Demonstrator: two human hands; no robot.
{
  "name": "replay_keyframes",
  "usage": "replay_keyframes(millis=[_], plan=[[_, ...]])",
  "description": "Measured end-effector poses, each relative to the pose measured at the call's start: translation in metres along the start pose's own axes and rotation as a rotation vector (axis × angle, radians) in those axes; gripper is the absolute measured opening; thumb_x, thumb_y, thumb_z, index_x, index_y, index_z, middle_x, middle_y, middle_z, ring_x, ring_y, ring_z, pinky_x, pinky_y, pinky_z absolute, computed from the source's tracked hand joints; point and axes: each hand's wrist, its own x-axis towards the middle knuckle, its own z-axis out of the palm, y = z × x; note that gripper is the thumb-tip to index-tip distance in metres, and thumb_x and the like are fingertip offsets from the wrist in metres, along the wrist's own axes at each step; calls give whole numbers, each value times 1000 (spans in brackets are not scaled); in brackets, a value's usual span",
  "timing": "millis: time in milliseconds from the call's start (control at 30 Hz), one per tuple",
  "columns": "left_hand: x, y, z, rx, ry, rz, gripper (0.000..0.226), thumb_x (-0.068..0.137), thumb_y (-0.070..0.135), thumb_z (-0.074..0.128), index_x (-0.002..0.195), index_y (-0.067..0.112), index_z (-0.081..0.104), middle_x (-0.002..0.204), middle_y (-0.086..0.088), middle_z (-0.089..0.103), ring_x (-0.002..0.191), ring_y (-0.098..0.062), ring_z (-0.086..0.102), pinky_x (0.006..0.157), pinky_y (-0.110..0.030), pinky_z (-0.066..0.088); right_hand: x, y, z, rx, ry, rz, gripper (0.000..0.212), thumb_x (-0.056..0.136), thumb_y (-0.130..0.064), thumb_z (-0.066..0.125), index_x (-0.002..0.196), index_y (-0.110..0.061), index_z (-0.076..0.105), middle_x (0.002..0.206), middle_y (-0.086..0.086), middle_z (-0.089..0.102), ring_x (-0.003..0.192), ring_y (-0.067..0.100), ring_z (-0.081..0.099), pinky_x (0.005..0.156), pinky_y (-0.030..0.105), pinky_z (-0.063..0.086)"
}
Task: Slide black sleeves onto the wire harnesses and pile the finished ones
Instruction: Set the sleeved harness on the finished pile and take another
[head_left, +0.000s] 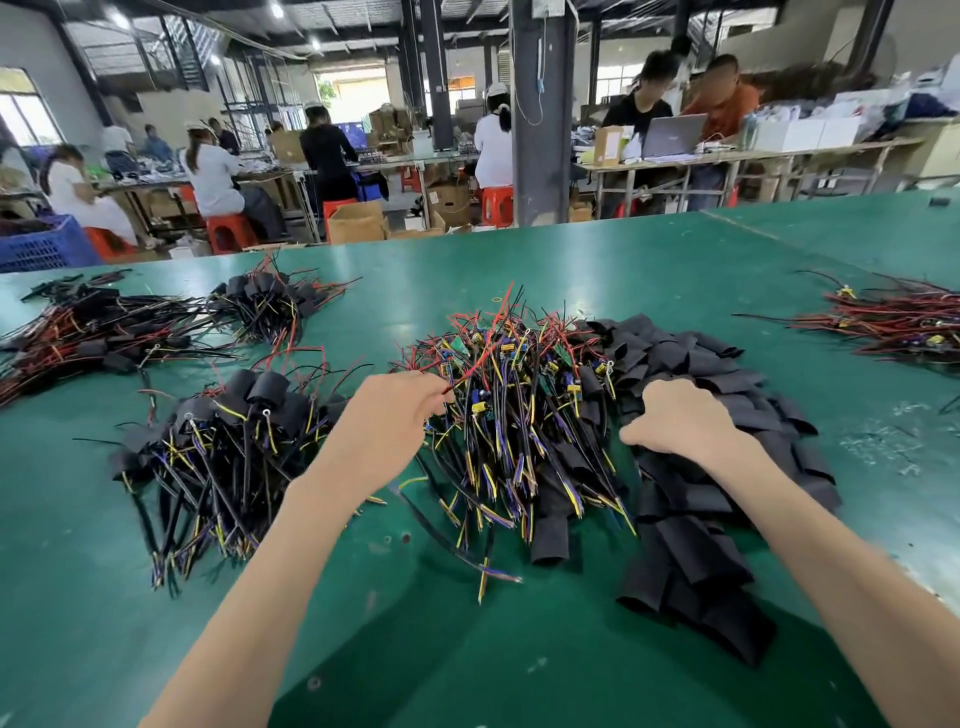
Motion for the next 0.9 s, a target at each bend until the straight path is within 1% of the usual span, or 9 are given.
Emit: replay_keyframes(millis=[133, 233, 333, 433, 533, 600, 667, 767, 900], plan=[[-1, 8, 9, -179, 81, 31, 30, 91, -11, 45, 109, 0, 66, 86, -15, 57, 64, -21, 56, 68, -25, 47, -1, -1, -1, 28, 84, -15, 31, 73, -27, 65, 66, -10, 40, 83, 10, 51, 72, 28, 48, 57, 28, 34], [-1, 12, 13, -224, 123, -8, 30, 94, -6, 44, 114, 3, 64, 84, -10, 56, 66, -12, 50, 66, -11, 37, 3, -1, -2, 96, 323, -109, 26, 74, -27, 64, 80, -4, 53, 95, 16, 54, 85, 32, 53, 67, 32, 35], [-1, 14, 14, -288, 176, -90, 24, 97, 2, 45, 112, 7, 63, 75, -1, 61, 61, 1, 48, 63, -6, 32, 2, -8, -1, 365, 445, -259, 29, 75, -23, 65, 101, -9, 62, 95, 9, 50, 89, 29, 53, 75, 30, 36], [-3, 14, 16, -341, 186, -104, 19, 96, 8, 50, 109, 13, 63, 67, 4, 61, 51, -2, 44, 54, -9, 32, -6, -18, 2, 492, 479, -515, 37, 74, -12, 68, 111, -8, 63, 99, 8, 53, 92, 24, 55, 87, 28, 39], [-4, 19, 17, -379, 182, -68, 12, 95, 11, 53, 98, 15, 64, 67, 7, 63, 55, -8, 49, 56, -12, 34, -13, -26, 8, 502, 510, -698, 37, 73, -3, 69, 110, -5, 64, 100, 10, 56, 88, 16, 53, 86, 20, 41], [-5, 22, 18, -429, 176, -50, 10, 95, 11, 54, 95, 16, 63, 67, 9, 64, 62, -3, 54, 62, -12, 38, -16, -30, 10, 523, 531, -745, 36, 73, -1, 70, 109, -4, 65, 100, 8, 58, 84, 15, 54, 81, 14, 39], [-6, 25, 18, -461, 171, -32, 10, 94, 11, 55, 95, 16, 64, 67, 11, 64, 63, -3, 54, 64, -18, 41, -18, -32, 10, 538, 540, -771, 34, 73, 0, 69, 107, -4, 67, 98, 8, 59, 80, 20, 57, 77, 19, 42], [-6, 26, 19, -487, 158, -22, 11, 94, 11, 56, 95, 19, 64, 66, 11, 64, 64, -27, 52, 61, -31, 41, -21, -32, 7, 551, 554, -796, 33, 74, 2, 69, 107, -4, 69, 97, 8, 60, 79, 23, 58, 76, 24, 44], [-7, 26, 19, -454, 136, -9, 15, 94, 12, 56, 92, 26, 62, 66, 12, 64, 64, -29, 53, 62, -30, 41, -23, -33, 4, 564, 576, -803, 35, 75, 1, 70, 110, -4, 68, 98, 7, 60, 86, 13, 55, 84, 12, 38]])
